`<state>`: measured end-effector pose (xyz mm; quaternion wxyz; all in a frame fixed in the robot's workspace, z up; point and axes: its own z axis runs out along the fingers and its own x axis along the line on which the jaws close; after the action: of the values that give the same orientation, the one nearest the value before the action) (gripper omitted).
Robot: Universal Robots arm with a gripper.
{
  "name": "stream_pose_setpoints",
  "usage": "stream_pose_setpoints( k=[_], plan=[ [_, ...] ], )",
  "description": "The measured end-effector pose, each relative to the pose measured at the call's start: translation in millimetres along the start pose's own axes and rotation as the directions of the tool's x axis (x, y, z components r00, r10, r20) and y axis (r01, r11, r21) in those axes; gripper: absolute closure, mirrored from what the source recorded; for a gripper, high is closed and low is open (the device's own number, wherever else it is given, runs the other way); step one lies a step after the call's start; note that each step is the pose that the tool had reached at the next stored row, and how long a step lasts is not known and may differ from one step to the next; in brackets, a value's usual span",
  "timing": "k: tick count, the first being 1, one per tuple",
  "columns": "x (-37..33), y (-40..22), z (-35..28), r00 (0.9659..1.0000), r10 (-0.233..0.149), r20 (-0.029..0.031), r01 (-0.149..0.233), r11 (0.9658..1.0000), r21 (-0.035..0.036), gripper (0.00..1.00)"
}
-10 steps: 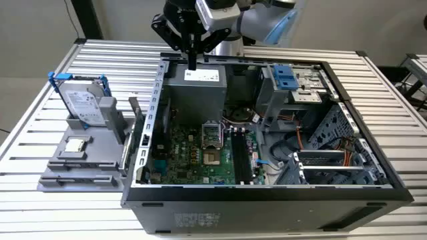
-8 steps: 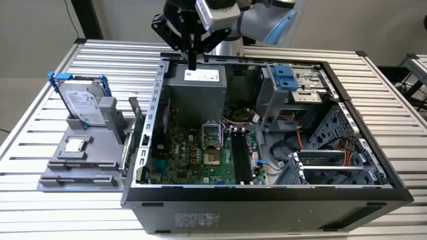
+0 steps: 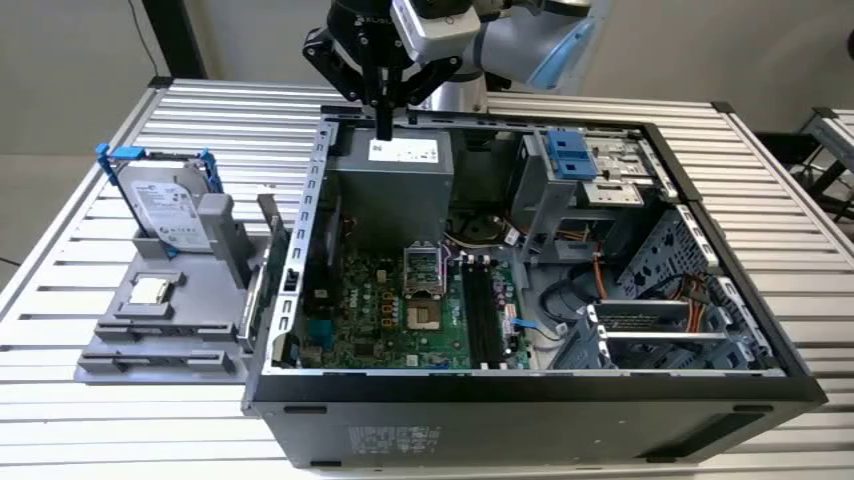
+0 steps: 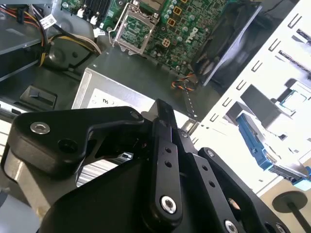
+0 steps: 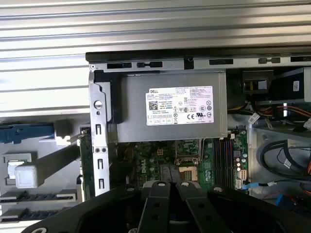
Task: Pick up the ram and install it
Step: 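Reach for the ram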
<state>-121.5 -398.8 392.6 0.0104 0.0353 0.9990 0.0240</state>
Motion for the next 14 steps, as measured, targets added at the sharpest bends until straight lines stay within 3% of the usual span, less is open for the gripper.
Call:
stream_pose_setpoints(
  k=[6, 14],
  plan=[
    [5.2, -0.4, -0.1, 1.0000, 0.000, 0.0000, 0.000, 1.0000, 0.0001, 1.00],
    [7.3, -0.5, -0.2, 1.0000, 0.000, 0.0000, 0.000, 1.0000, 0.0000, 1.00]
  ],
)
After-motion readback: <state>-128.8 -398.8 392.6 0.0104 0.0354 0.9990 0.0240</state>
